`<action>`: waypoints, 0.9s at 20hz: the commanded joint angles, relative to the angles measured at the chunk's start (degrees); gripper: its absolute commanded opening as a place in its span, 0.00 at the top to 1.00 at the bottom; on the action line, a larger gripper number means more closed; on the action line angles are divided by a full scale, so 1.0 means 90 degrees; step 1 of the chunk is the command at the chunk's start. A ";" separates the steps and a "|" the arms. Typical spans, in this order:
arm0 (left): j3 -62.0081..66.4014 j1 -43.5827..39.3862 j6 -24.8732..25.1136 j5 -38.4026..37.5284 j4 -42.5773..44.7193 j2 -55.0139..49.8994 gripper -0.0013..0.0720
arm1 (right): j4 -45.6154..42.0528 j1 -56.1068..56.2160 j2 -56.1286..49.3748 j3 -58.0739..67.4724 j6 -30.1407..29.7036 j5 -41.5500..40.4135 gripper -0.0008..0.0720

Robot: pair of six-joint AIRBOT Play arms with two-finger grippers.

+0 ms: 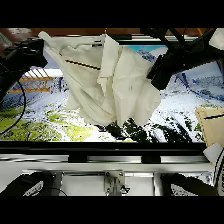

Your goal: Fold the shirts.

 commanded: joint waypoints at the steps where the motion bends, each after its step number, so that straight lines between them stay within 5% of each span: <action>1: 0.0216 -0.0763 0.0000 0.0578 0.0002 0.0053 0.92 | -0.0036 0.0005 -0.0005 0.0000 0.0226 -0.0005 0.89; 6: 0.0767 -0.1804 0.0007 0.0634 0.0005 0.0070 0.92 | -0.0112 0.0005 -0.0005 0.0000 0.0512 -0.0034 0.89; 8: 0.0889 -0.2249 0.0602 0.0444 0.0007 0.0153 0.92 | -0.0216 0.0002 -0.0005 0.0000 0.0641 -0.0080 0.89; 10: 0.0906 -0.2477 0.1389 -0.0245 0.0007 0.0294 0.92 | -0.0236 -0.0002 -0.0002 0.0000 0.0894 -0.0221 0.89; 12: 0.0901 -0.2424 0.1418 -0.1304 0.0061 0.0413 0.92 | -0.0233 -0.0002 -0.0002 0.0000 0.1027 -0.0454 0.89; 15: 0.0869 -0.2040 0.0255 -0.3133 0.1020 0.0406 0.92 | -0.0221 -0.0002 0.0017 0.0000 0.1382 -0.0733 0.89; 18: 0.0508 -0.1651 -0.0811 -0.3764 0.2246 0.0389 0.92 | -0.0080 -0.0002 0.0051 0.0000 0.1564 -0.0731 0.89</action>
